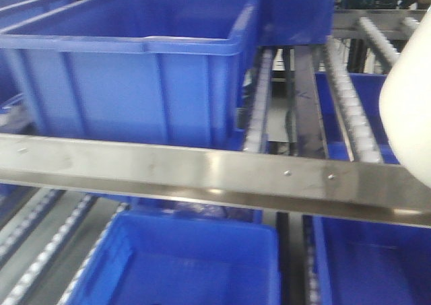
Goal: Move white bin to right shelf second layer
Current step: 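Turn the base toward the roller shelf with blue crates, then move the held bin over the shelf's second-layer rollers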
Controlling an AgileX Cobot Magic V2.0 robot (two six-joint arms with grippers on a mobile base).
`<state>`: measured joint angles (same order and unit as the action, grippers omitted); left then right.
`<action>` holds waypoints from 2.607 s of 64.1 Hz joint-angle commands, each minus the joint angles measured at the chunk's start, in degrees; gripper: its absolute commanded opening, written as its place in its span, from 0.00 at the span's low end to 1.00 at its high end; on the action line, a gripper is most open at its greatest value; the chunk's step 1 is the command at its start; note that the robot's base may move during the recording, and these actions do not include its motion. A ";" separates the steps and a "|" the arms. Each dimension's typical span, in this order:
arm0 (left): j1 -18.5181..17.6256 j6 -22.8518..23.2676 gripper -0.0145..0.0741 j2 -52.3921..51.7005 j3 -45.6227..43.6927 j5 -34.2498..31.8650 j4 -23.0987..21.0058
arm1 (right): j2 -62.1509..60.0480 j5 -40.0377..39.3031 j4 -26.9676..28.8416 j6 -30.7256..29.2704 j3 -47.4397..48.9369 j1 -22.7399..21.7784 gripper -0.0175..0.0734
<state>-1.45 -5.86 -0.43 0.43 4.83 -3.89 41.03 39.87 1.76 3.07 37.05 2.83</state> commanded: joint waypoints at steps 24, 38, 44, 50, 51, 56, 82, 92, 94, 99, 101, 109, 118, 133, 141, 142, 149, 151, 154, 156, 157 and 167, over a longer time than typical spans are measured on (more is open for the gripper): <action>-0.22 0.15 0.26 -0.75 2.11 -4.83 -0.35 | -0.10 -4.84 -0.09 -0.19 1.68 -0.04 0.25; -0.22 0.15 0.26 -0.75 2.11 -4.83 -0.35 | -0.10 -4.84 -0.09 -0.19 1.68 -0.04 0.25; -0.22 0.15 0.26 -0.75 2.11 -4.83 -0.35 | -0.10 -4.84 -0.09 -0.19 1.68 -0.04 0.25; -0.22 0.15 0.26 -0.75 2.11 -4.83 -0.35 | -0.10 -4.84 -0.09 -0.19 1.68 -0.04 0.25; -0.22 0.15 0.26 -0.75 2.11 -4.83 -0.35 | -0.10 -4.84 -0.09 -0.19 1.68 -0.04 0.25; -0.22 0.15 0.26 -0.75 2.11 -4.83 -0.35 | -0.10 -4.84 -0.09 -0.19 1.68 -0.04 0.25; -0.22 0.15 0.26 -0.75 2.11 -4.83 -0.35 | -0.10 -4.84 -0.09 -0.19 1.68 -0.04 0.25; -0.22 0.15 0.26 -0.75 2.11 -4.83 -0.35 | -0.10 -4.84 -0.09 -0.19 1.68 -0.04 0.25; -0.22 0.15 0.26 -0.75 2.11 -4.83 -0.35 | -0.10 -4.84 -0.09 -0.19 1.68 -0.04 0.25; -0.22 0.15 0.26 -0.75 2.11 -4.83 -0.35 | -0.10 -4.84 -0.09 -0.19 1.68 -0.04 0.25; -0.22 0.15 0.26 -0.75 2.11 -4.83 -0.35 | -0.10 -4.84 -0.09 -0.19 1.68 -0.04 0.25; -0.22 0.15 0.26 -0.75 2.11 -4.83 -0.35 | -0.10 -4.84 -0.09 -0.19 1.68 -0.04 0.25; -0.22 0.15 0.26 -0.75 2.11 -4.83 -0.35 | -0.10 -4.84 -0.09 -0.19 1.68 -0.04 0.25; -0.22 0.15 0.26 -0.75 2.11 -4.83 -0.35 | -0.10 -4.92 -0.09 -0.19 1.68 -0.11 0.25; -0.22 0.15 0.26 -0.75 2.11 -4.83 -0.35 | -0.10 -4.85 0.19 -0.19 1.68 -0.11 0.25; -0.22 0.15 0.26 -0.75 2.11 -4.83 -0.35 | -0.10 -4.85 0.30 -0.19 1.68 -0.11 0.25; -0.22 0.15 0.26 -0.75 2.11 -4.83 -0.35 | 0.38 -3.43 0.31 -0.19 1.68 -0.11 0.25; -0.22 0.15 0.26 -0.75 2.11 -4.83 -0.35 | 0.81 -3.15 0.31 -0.19 1.68 -0.11 0.25; -0.22 0.15 0.26 -0.75 2.11 -4.83 -0.35 | 1.95 -3.15 0.31 -0.19 1.68 -0.11 0.25; -0.22 0.15 0.26 -0.75 2.11 -4.83 -0.35 | 3.16 -3.29 0.31 -0.19 1.74 -0.11 0.25; -0.22 0.15 0.26 -0.75 2.11 -4.83 -0.35 | 4.01 -3.43 0.31 -0.19 1.75 -0.11 0.25; -0.22 0.15 0.26 -0.75 2.11 -4.83 -0.35 | 12.45 -5.05 0.31 -0.83 5.41 -0.23 0.25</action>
<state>-1.45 -5.86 -0.43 0.43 4.83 -3.89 50.32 40.21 1.76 2.87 38.22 2.83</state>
